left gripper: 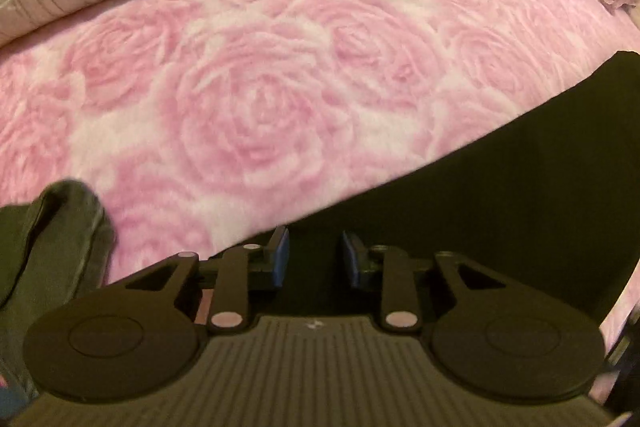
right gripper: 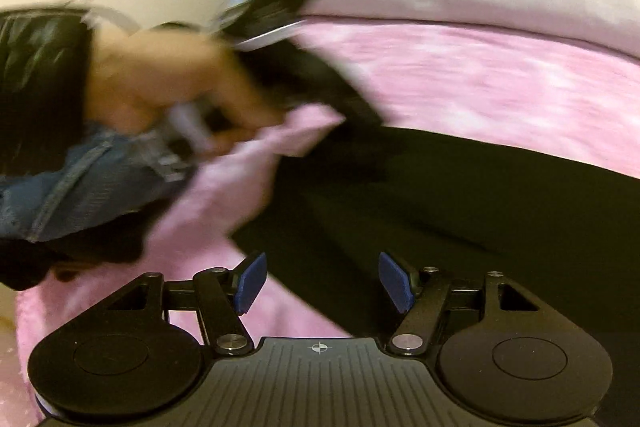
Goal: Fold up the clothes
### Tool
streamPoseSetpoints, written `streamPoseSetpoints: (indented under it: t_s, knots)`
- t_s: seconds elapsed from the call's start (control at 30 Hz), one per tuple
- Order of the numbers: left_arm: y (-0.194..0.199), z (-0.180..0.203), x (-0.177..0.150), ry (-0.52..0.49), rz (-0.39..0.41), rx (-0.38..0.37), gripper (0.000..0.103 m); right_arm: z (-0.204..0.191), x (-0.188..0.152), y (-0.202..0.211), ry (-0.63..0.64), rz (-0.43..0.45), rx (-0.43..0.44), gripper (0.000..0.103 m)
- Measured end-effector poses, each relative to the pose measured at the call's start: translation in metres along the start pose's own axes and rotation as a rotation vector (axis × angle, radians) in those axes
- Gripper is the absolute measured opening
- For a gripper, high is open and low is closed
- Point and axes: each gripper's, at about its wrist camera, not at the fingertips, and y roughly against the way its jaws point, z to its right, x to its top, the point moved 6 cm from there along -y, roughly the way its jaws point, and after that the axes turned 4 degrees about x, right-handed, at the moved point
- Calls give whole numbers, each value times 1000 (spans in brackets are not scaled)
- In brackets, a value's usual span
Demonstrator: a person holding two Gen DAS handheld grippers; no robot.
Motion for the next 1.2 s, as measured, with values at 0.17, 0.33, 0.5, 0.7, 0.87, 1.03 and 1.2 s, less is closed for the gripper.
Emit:
streamPoseSetpoints:
  t_s: [0.17,0.33,0.5,0.7,0.87,1.03,1.2]
  knots:
    - [-2,-3,7,-29,-4,-23,27,-16,-28,-49,-36,-105,78,66]
    - [19,-7,13,23,18,-35,27,-19,-33,-22,-20,-101,121,66]
    - [60,7,-9,31,17,-28,29,28,-6,-6,-81,-1,-13,67]
    - [99,37,-84,8,45,49,30,67,3,4,-74,32,-117,67]
    - [61,49,-121,34,13,61,30,83,27,-6,-28,46,-197,67]
    - [59,52,-129,76,20,92,30,84,43,-67,170,-66,-263,67]
    - [59,55,-131,75,34,112,30,112,73,-94,238,-59,-321,75]
